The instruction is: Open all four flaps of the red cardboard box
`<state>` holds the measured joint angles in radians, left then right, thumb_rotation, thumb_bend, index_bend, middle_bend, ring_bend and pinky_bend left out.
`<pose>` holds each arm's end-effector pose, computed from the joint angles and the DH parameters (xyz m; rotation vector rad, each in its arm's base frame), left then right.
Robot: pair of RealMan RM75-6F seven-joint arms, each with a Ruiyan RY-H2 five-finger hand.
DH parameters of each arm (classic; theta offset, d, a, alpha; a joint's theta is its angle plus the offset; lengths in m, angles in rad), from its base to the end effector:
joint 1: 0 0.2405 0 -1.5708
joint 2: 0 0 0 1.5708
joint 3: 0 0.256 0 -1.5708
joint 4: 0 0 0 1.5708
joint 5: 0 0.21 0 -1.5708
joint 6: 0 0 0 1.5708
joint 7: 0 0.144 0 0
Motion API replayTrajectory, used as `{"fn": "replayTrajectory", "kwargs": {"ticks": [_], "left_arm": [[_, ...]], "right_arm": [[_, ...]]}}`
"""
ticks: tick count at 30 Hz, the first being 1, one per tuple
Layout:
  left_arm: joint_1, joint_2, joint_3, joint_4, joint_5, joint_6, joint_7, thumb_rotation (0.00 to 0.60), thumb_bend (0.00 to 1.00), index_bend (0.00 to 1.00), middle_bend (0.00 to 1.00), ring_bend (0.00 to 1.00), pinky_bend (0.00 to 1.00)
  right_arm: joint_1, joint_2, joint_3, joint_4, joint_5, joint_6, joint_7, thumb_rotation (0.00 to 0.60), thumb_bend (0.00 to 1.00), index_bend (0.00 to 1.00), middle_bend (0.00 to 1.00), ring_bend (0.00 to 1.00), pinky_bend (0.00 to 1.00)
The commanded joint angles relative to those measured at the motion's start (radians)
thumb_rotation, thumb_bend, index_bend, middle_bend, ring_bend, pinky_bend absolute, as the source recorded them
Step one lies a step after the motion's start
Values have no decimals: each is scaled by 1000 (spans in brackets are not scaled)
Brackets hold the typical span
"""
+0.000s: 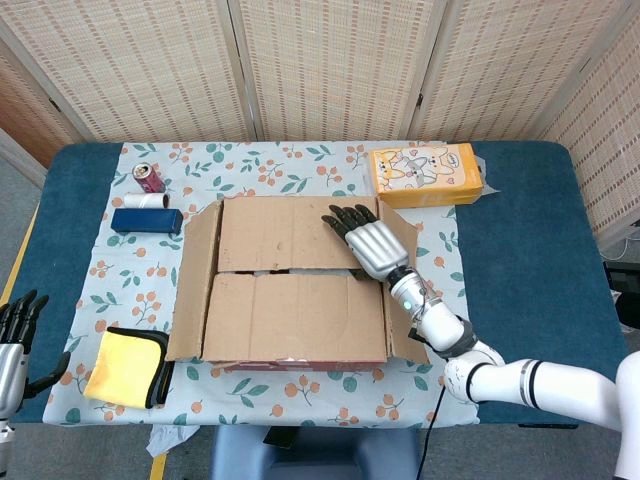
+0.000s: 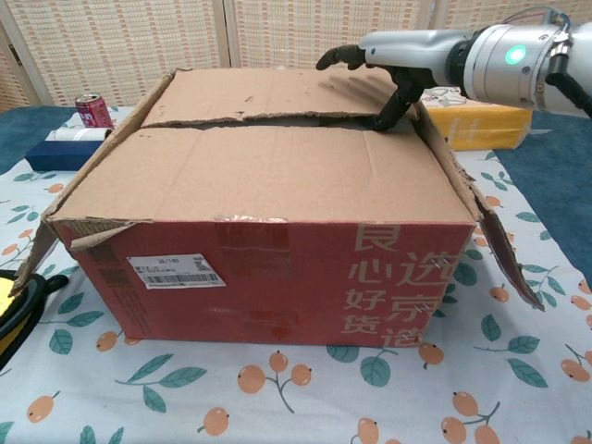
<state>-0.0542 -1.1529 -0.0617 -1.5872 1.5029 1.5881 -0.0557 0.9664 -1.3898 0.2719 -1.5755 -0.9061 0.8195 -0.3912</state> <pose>-0.3114 0.1733 0.1657 -1.2820 -0.8815 -1.0059 -0.0729 -0.3917 0.0275 1.9457 -0.8974 0.9622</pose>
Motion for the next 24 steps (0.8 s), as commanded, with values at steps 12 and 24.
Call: {"fn": "replayTrajectory", "kwargs": {"ticks": [12, 24], "left_arm": [[-16, 7, -17, 21, -31, -44, -16, 600, 396, 0, 61, 15, 8], [-27, 23, -41, 53, -88, -97, -107, 600, 395, 0, 61, 15, 7]], "right_arm": [[42, 15, 84, 93, -26, 19, 100, 600, 386, 0, 0, 0, 0], [113, 11, 171, 240, -20, -61, 251, 600, 385, 0, 0, 0, 0]]}}
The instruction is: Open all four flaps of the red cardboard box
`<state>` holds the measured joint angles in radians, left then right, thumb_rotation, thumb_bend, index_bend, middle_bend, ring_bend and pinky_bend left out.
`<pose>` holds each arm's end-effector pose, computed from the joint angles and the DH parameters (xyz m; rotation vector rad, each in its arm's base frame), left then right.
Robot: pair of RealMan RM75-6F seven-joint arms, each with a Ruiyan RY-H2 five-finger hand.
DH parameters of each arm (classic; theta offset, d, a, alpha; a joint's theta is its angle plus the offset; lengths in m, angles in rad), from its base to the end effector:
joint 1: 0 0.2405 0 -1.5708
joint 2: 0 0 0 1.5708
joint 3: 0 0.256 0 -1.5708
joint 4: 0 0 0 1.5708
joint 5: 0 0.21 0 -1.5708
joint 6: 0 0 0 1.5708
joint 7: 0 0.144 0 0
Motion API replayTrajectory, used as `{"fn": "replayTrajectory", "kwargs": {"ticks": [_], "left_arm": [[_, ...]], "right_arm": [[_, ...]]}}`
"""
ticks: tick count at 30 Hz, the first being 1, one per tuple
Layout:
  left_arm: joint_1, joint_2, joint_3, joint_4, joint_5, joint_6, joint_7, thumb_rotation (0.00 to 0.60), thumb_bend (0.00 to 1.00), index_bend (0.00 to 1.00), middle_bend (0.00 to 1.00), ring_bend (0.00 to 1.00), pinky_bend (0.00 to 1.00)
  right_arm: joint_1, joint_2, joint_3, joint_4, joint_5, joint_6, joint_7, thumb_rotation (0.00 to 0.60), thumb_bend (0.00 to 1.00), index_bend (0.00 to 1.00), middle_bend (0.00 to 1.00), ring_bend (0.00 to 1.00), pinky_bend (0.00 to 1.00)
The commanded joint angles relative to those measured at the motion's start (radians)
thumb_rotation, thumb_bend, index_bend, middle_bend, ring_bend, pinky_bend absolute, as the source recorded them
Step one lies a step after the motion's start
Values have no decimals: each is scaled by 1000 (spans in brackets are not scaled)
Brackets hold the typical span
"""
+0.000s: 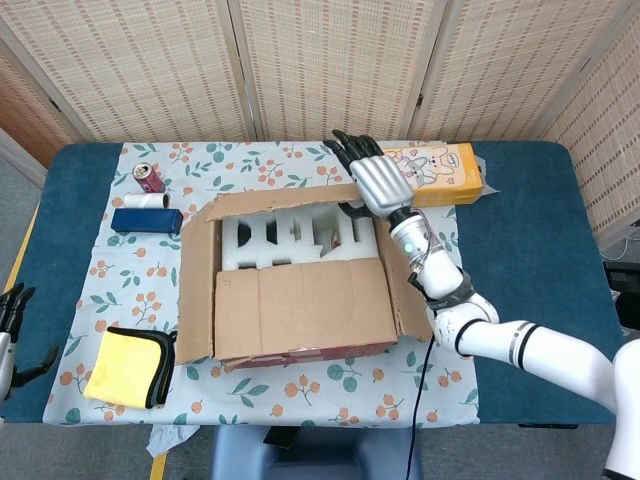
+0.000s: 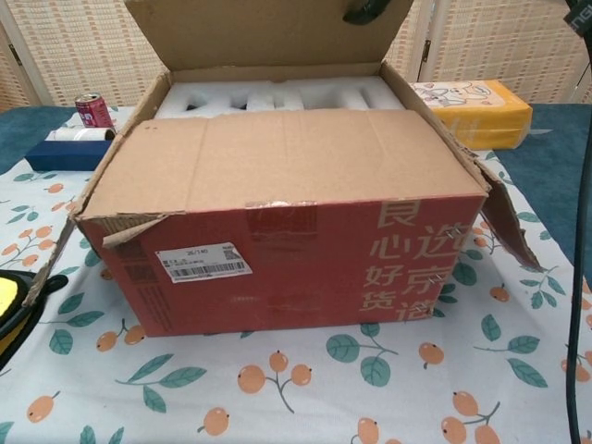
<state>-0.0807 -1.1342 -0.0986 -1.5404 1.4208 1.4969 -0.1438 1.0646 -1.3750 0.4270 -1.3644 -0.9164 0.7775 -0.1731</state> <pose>-0.3299 0.1902 0.1750 -1.2374 -0.9520 -0.9790 -0.0328 -0.4603 0.0851 1.7359 -0.9091 1.2067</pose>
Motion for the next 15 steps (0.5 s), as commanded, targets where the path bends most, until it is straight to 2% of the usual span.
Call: {"fn": "replayTrajectory", "kwargs": {"ticks": [1, 8, 15], "left_arm": [[0, 7, -4, 8, -6, -7, -30, 600, 395, 0, 61, 15, 7], [1, 15, -8, 21, -13, -15, -75, 600, 396, 0, 61, 15, 7], [4, 24, -19, 38, -38, -28, -111, 600, 396, 0, 61, 15, 7]], "right_arm": [[22, -8, 18, 44, -14, -26, 46, 600, 385, 0, 0, 0, 0], [89, -58, 42, 173, -14, -79, 104, 600, 385, 0, 0, 0, 0], [179, -139, 67, 397, -16, -136, 159, 600, 385, 0, 0, 0, 0]]}}
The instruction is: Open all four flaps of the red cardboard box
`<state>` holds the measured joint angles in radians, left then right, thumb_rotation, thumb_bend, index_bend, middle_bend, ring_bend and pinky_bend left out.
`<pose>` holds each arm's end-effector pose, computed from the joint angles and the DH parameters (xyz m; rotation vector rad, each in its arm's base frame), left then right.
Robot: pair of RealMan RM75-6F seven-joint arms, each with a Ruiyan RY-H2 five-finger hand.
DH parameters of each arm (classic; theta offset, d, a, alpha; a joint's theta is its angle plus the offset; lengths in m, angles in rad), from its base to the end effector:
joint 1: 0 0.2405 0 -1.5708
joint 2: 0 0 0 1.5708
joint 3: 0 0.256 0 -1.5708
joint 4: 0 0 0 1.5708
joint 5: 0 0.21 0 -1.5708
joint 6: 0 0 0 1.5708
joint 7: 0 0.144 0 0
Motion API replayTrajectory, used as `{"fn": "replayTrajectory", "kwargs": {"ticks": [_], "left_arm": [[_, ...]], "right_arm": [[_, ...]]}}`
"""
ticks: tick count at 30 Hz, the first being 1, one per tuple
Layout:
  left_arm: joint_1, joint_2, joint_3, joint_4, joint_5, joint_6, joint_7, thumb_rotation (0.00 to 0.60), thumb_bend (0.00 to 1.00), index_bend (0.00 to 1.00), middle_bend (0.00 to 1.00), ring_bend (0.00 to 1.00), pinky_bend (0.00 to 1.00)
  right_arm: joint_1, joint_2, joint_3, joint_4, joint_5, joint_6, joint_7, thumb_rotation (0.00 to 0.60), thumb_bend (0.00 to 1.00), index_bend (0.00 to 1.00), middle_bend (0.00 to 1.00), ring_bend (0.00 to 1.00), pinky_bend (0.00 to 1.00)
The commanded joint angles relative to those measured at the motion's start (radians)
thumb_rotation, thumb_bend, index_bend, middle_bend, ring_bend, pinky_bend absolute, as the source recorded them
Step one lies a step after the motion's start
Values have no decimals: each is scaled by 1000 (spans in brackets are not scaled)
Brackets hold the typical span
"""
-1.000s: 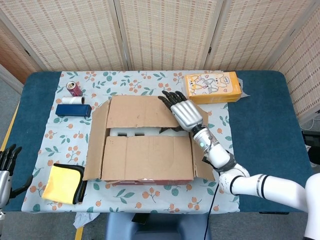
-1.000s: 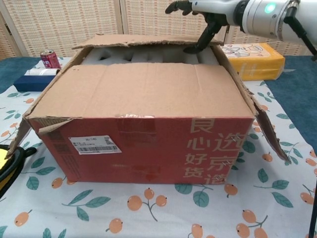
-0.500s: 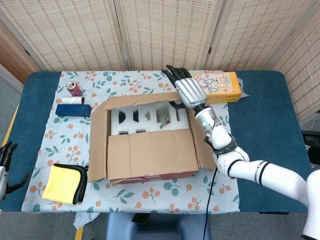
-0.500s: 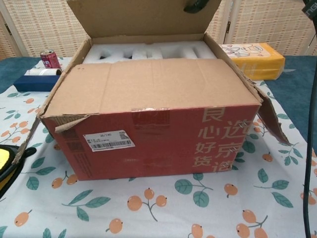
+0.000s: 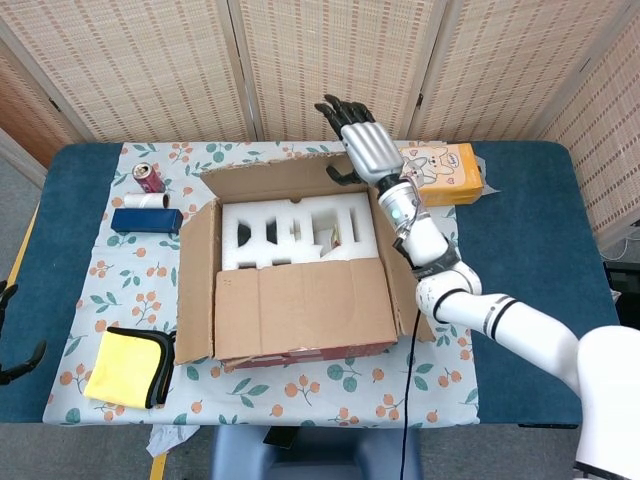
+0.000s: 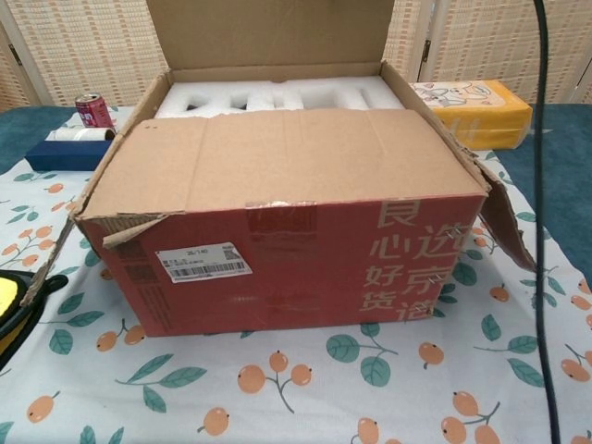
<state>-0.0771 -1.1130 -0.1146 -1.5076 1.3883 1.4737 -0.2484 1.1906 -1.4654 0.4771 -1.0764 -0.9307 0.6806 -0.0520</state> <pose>-0.3421 0.1923 0.1881 -1.1801 -1.0000 -1.0050 -0.0062 -0.5084 0.0941 1.6638 -0.9102 1.2646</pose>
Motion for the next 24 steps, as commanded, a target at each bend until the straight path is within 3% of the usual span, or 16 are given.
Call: {"fn": "replayTrajectory", "kwargs": {"ticks": [1, 10, 16, 19, 24], "left_arm": [[0, 3, -4, 7, -9, -9, -13, 600, 396, 0, 61, 15, 7], [-6, 5, -18, 27, -48, -43, -39, 600, 396, 0, 61, 15, 7], [-11, 2, -22, 32, -65, -61, -24, 600, 396, 0, 61, 14, 7], [-11, 2, -22, 31, -69, -65, -16, 600, 396, 0, 61, 14, 7], [-9, -1, -27, 31, -76, -60, -5, 600, 396, 0, 61, 14, 7]], "right_arm": [[68, -62, 19, 152, -3, -57, 51, 600, 385, 0, 0, 0, 0], [161, -177, 5, 493, -46, -180, 153, 600, 385, 0, 0, 0, 0], [168, -226, -24, 610, -110, -235, 264, 600, 385, 0, 0, 0, 0], [147, -198, -28, 556, -141, -250, 344, 600, 385, 0, 0, 0, 0], [37, 5, -43, 199, -217, -283, 481, 600, 386, 0, 0, 0, 0]]}}
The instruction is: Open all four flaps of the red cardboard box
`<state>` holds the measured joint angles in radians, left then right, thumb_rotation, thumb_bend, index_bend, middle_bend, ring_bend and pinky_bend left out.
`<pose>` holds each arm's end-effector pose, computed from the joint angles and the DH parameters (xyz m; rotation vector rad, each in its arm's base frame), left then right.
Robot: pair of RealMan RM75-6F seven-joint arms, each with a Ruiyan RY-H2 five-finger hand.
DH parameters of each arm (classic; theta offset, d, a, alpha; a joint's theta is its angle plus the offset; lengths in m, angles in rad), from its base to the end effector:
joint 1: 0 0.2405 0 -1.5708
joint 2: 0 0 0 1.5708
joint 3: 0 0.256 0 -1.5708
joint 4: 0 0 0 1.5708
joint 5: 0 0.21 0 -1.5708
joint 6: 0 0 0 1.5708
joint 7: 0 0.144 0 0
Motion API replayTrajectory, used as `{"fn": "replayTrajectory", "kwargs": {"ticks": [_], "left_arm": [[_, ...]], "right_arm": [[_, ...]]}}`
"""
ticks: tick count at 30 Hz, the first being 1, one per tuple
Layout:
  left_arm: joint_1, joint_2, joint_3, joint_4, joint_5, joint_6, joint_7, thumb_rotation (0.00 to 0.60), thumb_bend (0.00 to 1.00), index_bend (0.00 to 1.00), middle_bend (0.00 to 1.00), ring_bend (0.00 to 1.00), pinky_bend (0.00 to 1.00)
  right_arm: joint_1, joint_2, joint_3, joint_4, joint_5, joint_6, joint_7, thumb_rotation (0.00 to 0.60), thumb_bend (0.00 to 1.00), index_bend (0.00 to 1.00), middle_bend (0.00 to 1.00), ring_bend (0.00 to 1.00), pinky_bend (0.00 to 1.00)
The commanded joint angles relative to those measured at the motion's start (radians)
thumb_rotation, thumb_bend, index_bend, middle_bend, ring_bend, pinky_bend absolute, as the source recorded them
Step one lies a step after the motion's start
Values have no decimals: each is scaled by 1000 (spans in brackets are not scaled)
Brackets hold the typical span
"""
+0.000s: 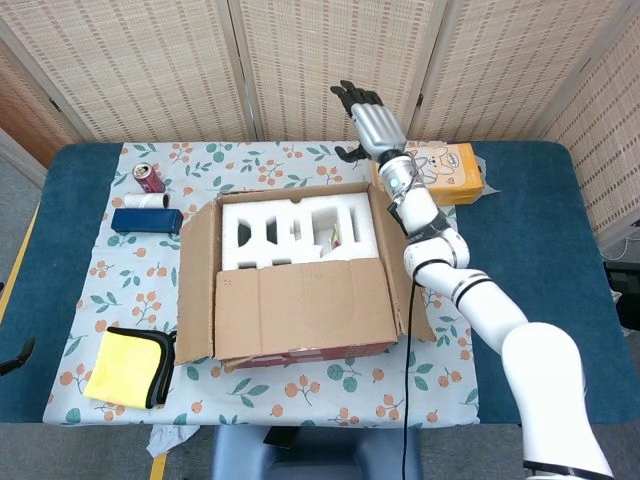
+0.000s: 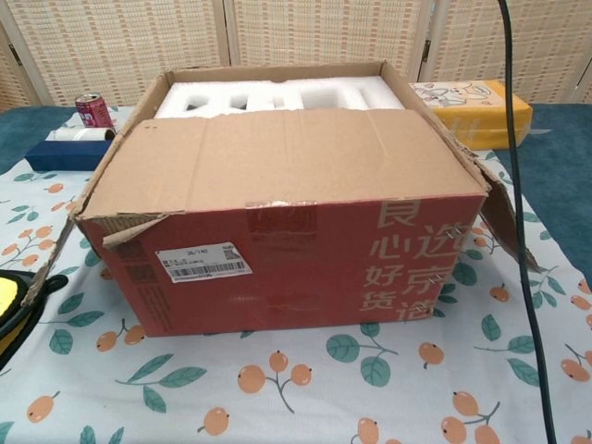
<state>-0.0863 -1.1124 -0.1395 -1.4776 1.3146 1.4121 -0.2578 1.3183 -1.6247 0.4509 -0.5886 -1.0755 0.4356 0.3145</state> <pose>-0.3569 0.1995 0.1936 -1.1252 -1.0322 -0.9526 -0.0206 -0.5603 0.0855 1.6043 -1.0734 1.1981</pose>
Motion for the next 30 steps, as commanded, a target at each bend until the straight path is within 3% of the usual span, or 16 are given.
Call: {"fn": "replayTrajectory", "kwargs": {"ticks": [1, 7, 11, 20, 30], "left_arm": [[-1, -5, -4, 2, -5, 2, 13, 600, 396, 0, 61, 14, 7], [-13, -18, -2, 0, -15, -19, 58, 600, 396, 0, 61, 14, 7], [-20, -25, -1, -1, -22, -31, 81, 600, 396, 0, 61, 14, 7], [-25, -33, -2, -4, -27, -36, 110, 600, 396, 0, 61, 14, 7], [-23, -33, -2, -5, -25, -33, 108, 600, 396, 0, 60, 14, 7]], "right_arm": [[-123, 225, -16, -390, -85, -44, 139, 600, 385, 0, 0, 0, 0], [-246, 446, 4, -736, -113, -113, 293, 600, 385, 0, 0, 0, 0], [-304, 518, 32, -846, -151, -158, 388, 600, 385, 0, 0, 0, 24], [-388, 550, 71, -925, -239, -221, 575, 600, 385, 0, 0, 0, 241], [-413, 501, 84, -923, -339, -270, 699, 600, 385, 0, 0, 0, 271]]}}
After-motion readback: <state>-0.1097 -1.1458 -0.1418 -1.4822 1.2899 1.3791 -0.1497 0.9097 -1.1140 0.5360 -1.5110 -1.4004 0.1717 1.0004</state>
